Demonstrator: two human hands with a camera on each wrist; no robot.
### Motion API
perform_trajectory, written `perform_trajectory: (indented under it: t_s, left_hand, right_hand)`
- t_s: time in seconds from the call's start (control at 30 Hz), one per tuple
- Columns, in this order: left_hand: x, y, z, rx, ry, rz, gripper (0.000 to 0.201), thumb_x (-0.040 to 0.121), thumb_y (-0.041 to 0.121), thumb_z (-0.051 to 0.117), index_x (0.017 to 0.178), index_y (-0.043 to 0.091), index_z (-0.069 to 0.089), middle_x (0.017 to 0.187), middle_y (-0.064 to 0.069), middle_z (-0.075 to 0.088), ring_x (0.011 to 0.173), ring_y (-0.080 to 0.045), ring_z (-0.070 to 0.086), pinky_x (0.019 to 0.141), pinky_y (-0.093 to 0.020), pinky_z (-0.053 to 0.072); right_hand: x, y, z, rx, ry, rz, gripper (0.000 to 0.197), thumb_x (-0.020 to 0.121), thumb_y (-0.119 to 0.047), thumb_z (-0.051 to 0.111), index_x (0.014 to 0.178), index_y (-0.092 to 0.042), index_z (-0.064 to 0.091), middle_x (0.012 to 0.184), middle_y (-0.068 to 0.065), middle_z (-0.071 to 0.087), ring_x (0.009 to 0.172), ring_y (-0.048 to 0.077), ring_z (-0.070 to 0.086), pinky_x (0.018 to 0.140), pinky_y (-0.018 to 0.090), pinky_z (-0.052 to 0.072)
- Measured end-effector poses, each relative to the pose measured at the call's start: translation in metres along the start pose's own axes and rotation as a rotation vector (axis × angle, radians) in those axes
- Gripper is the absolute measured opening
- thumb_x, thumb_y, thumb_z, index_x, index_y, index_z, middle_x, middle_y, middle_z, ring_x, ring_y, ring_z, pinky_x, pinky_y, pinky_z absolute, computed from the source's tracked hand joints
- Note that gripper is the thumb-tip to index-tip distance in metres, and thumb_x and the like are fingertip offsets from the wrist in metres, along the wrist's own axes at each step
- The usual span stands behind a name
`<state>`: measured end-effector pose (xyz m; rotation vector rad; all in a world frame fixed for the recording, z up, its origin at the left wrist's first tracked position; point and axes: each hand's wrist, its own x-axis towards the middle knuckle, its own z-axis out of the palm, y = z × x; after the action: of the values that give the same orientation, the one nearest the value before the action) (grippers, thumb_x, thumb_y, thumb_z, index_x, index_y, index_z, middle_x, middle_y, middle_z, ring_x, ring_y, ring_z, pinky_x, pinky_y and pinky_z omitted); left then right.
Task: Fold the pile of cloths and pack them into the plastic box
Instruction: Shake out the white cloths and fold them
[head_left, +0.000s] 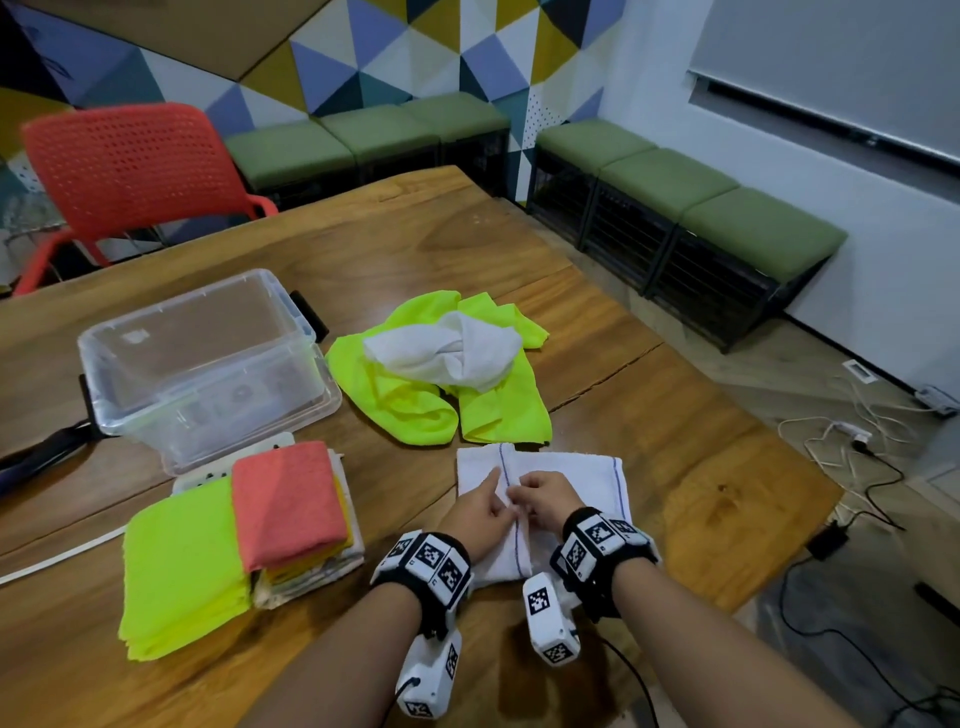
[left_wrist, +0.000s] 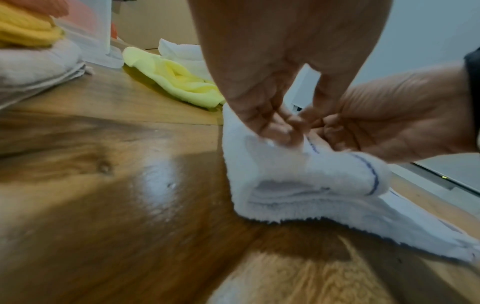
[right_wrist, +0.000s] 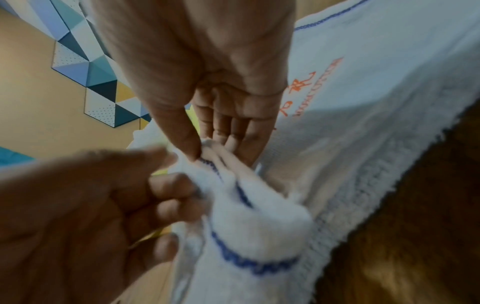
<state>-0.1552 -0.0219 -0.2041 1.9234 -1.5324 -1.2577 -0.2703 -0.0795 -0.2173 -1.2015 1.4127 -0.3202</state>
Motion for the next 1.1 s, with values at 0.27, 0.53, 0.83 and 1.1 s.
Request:
perform_trajectory:
  t_s: [0.27, 0.53, 0.83, 1.1]
  left_hand:
    - [-0.004, -0.02, -0.003, 0.745, 0.007, 0.125, 0.058, 0.101, 0.032, 0.029, 0.151, 0.022, 0.003, 0.159, 0.001, -0.005, 0.147, -0.02, -0.002, 0.118, -0.038, 0.007]
    - [0.014, -0.026, 0.011, 0.903, -0.109, 0.078, 0.064, 0.1, 0.043, 0.022, 0.149, 0.017, -0.011, 0.156, -0.006, -0.02, 0.145, -0.025, -0.016, 0.117, -0.044, -0.009]
    - [0.012, -0.024, -0.01, 0.302, 0.15, -0.196, 0.035, 0.09, 0.039, 0.049, 0.116, 0.018, 0.057, 0.119, -0.008, 0.061, 0.112, -0.027, 0.056, 0.091, -0.032, 0.045]
    - [-0.01, -0.001, -0.026, -0.607, 0.066, -0.33, 0.057, 0.101, 0.042, 0.019, 0.069, 0.007, 0.051, 0.075, -0.015, 0.056, 0.056, -0.021, 0.049, 0.044, -0.019, 0.047]
  right_hand:
    - [-0.002, 0.006, -0.008, -0.234, 0.134, -0.022, 0.017, 0.086, -0.016, 0.06, 0.093, -0.015, 0.045, 0.093, 0.007, 0.054, 0.089, 0.023, 0.053, 0.076, 0.028, 0.042]
    - [-0.014, 0.008, -0.02, -1.174, 0.096, -0.469, 0.057, 0.094, -0.012, 0.041, 0.147, -0.019, 0.021, 0.155, 0.001, 0.018, 0.137, 0.026, 0.025, 0.108, 0.038, 0.027]
    - [-0.009, -0.01, -0.009, -1.099, 0.134, -0.358, 0.03, 0.095, -0.011, 0.038, 0.121, -0.012, 0.051, 0.134, 0.012, 0.046, 0.121, 0.029, 0.044, 0.097, 0.038, 0.036]
    - [-0.017, -0.02, 0.021, -0.479, -0.163, -0.076, 0.05, 0.098, -0.046, 0.032, 0.095, -0.004, 0.06, 0.101, 0.018, 0.064, 0.097, 0.028, 0.059, 0.09, 0.034, 0.042]
